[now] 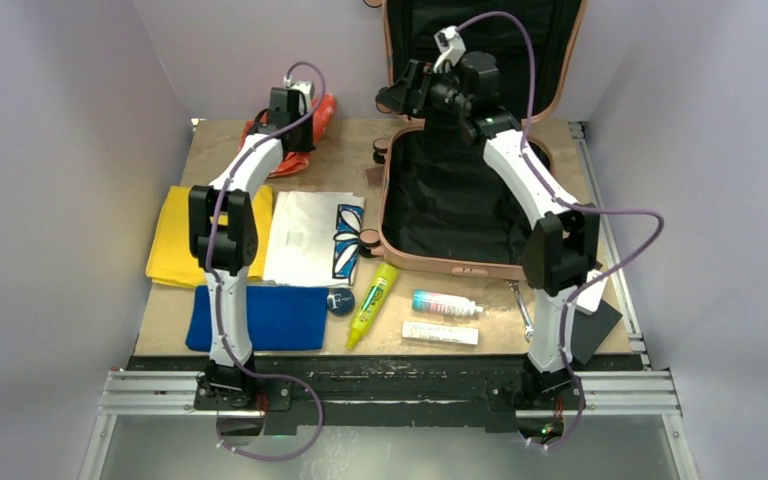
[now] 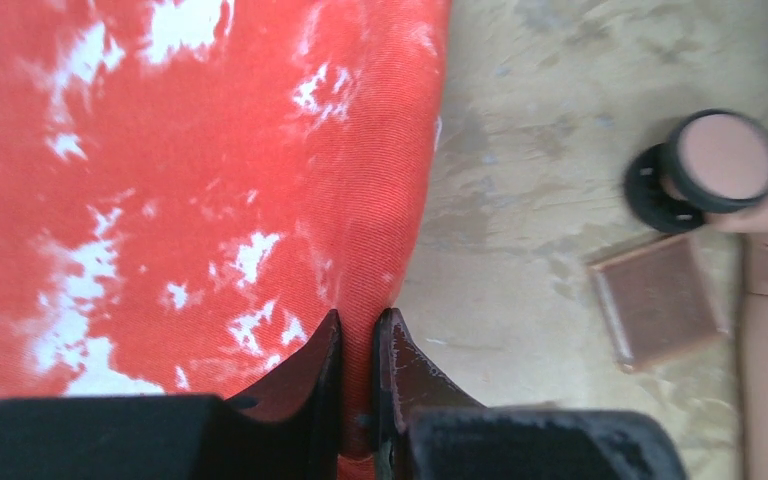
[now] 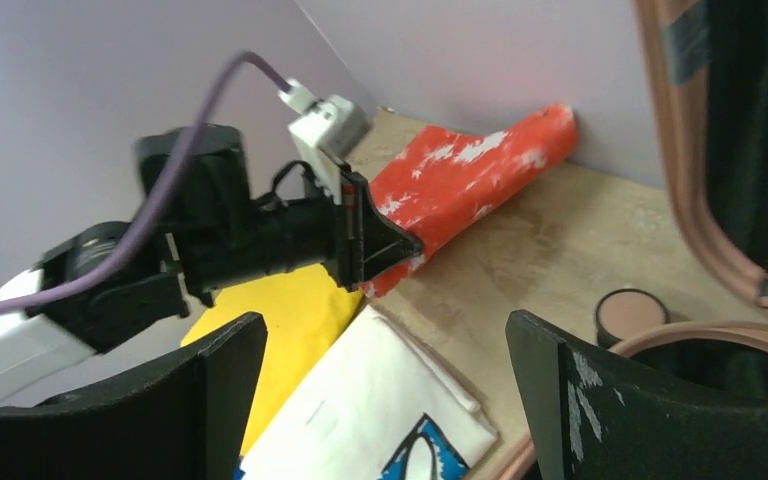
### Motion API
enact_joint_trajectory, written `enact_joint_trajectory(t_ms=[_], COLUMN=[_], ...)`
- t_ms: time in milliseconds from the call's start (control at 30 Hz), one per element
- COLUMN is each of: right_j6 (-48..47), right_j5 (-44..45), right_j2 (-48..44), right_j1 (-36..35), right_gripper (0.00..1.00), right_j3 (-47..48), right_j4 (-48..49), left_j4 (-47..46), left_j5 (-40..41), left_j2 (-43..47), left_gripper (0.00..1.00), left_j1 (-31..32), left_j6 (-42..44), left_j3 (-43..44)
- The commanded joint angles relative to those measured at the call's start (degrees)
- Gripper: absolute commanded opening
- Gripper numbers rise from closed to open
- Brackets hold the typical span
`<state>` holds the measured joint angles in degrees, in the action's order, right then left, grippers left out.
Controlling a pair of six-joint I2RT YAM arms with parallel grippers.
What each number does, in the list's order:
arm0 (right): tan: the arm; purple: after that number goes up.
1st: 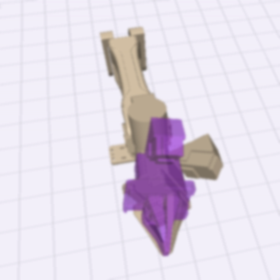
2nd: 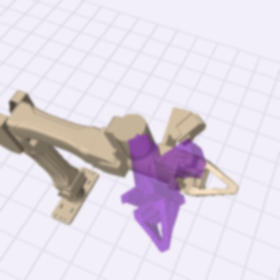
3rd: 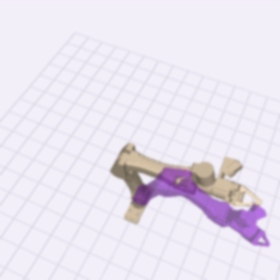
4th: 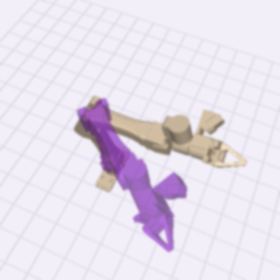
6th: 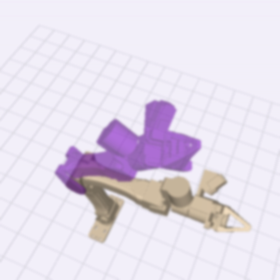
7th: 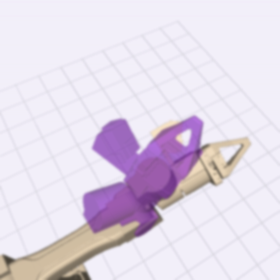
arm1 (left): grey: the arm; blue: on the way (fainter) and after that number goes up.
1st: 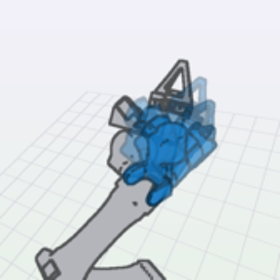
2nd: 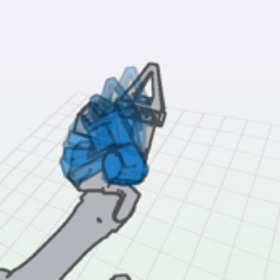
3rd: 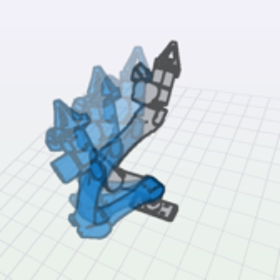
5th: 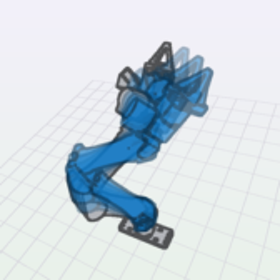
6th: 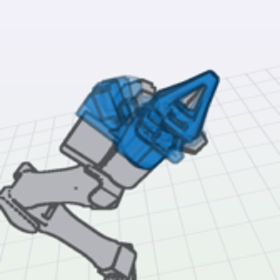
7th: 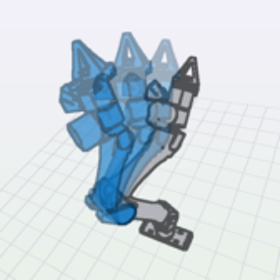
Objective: Pack the luggage
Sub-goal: Pick up the clothes from the corner of the board.
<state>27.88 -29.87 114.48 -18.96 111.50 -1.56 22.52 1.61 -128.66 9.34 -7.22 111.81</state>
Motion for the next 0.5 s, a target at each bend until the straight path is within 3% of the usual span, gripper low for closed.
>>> enact_joint_trajectory(t_ms=[0,467], right_j6=[4.7,14.9], right_j5=[2.7,4.7], right_j2=[3.6,14.9], right_j1=[-3.1,-7.7], right_gripper=[0.94,0.9], right_j3=[7.8,8.5], right_j4=[-2.4,-0.1], left_j4=[-6.6,-14.4], left_j5=[-7.5,-10.3], left_j2=[9.7,25.9], left_gripper=[0.0,0.0], left_j1=[-0.2,-1.8], left_j6=[-3.0,-5.3], left_j3=[-1.9,-22.2])
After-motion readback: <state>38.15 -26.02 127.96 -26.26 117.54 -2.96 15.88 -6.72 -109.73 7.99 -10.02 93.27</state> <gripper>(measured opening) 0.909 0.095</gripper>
